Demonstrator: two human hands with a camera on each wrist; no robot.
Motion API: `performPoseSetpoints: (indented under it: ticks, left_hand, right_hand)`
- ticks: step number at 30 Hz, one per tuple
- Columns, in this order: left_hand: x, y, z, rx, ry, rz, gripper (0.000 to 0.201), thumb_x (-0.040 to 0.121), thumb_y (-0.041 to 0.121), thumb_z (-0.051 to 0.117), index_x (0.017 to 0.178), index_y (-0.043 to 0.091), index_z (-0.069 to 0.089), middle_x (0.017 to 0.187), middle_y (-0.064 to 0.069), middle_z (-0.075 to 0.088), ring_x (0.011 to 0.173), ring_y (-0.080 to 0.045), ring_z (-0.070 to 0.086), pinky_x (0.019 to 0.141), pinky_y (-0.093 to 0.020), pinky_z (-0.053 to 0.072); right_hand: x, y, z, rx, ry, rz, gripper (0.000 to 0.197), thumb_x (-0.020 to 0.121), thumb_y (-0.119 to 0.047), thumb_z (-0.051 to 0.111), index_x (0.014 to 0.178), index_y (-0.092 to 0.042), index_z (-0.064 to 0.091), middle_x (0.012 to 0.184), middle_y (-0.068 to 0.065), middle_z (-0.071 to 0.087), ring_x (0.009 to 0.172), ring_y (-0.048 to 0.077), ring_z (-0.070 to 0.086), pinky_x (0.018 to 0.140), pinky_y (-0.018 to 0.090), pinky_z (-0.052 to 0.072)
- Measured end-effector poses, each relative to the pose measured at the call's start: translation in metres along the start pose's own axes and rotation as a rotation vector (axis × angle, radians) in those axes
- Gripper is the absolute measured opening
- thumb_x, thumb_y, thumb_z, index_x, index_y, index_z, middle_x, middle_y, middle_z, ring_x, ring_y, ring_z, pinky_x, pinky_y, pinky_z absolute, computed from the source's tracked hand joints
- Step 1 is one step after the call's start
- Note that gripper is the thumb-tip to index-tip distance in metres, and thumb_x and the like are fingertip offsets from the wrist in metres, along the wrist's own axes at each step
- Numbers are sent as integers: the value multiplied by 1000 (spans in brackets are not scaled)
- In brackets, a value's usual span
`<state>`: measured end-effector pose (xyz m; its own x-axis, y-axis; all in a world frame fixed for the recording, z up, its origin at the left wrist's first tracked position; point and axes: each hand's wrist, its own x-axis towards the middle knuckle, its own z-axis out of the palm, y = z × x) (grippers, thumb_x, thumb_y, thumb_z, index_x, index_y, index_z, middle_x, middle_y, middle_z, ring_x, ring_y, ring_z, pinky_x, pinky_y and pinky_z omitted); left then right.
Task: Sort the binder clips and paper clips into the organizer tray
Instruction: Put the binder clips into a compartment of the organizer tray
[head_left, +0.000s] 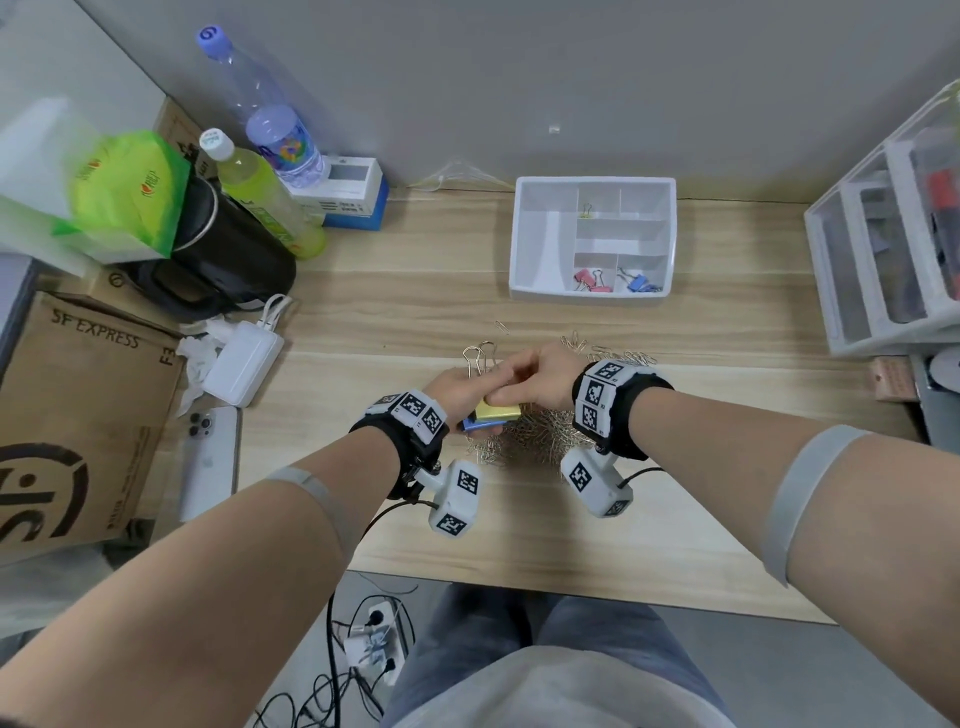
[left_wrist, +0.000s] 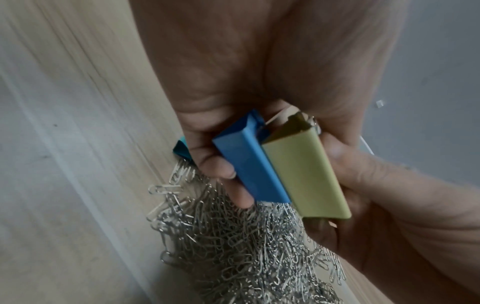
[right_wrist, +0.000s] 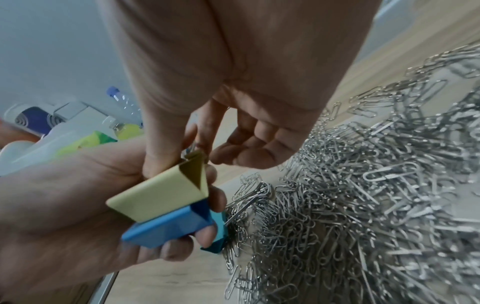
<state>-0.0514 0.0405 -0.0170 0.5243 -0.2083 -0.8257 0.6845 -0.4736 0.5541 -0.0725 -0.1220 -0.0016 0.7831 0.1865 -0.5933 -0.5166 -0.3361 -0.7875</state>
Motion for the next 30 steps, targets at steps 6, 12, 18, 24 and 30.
performPoseSetpoints:
  ticks: [6,12,18,24,30]
  left_hand:
    - [-1,-8,-26,62,82,2,51,57,51,76,92,15,71,88,-9,68,81,-25,62,73,-36,51]
    - [-1,-18,-55,-9,203,-22,66,47,51,77,97,8,70,89,-10,67,79,-25,63,65,-32,51]
    - [1,-33,-73,-39,222,-34,51,45,41,76,87,13,73,83,-4,67,73,-22,62,68,-32,51]
    - [11,-48,-84,24,248,-26,22,70,36,78,78,17,74,87,-3,72,68,-17,57,60,-24,45]
    - [22,-46,-83,105,220,-88,42,71,33,77,101,4,73,90,-2,67,61,-17,50,48,-20,45]
  right_hand:
    - [16,-15,16,-65,-40,36,42,69,-28,86,108,-24,73,91,-7,70,81,4,63,74,14,45]
    - [49,-20,30,-217,21,119,16,86,-15,64,100,-8,68,69,3,63,51,12,55,44,21,45]
    - [64,-12,40,-778,-72,-14,26,76,-5,64,94,-23,70,86,-6,66,83,17,66,67,25,51]
    - [73,-13,56,-1049,-143,-43,37,74,-3,66,105,-23,66,101,-2,67,88,25,66,76,35,59]
    - [79,-13,56,-1170,-179,-82,35,75,-5,67,105,-22,63,99,2,65,83,25,65,69,33,58]
